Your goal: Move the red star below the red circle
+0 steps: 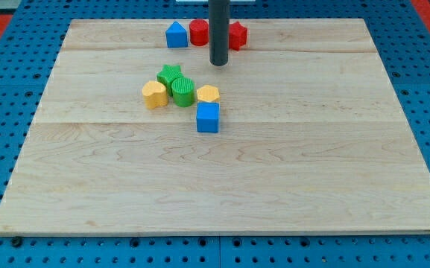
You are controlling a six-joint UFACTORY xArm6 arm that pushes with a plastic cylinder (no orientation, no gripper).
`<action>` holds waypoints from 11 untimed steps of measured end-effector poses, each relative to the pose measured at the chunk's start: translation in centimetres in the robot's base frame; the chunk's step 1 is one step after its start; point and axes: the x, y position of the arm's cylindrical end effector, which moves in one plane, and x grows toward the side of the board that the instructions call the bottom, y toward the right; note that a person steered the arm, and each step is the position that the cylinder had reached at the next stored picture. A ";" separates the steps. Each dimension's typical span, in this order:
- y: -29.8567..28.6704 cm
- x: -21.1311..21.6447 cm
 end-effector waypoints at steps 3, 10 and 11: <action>12.9 -5.3; 1.6 -1.5; -0.7 -1.7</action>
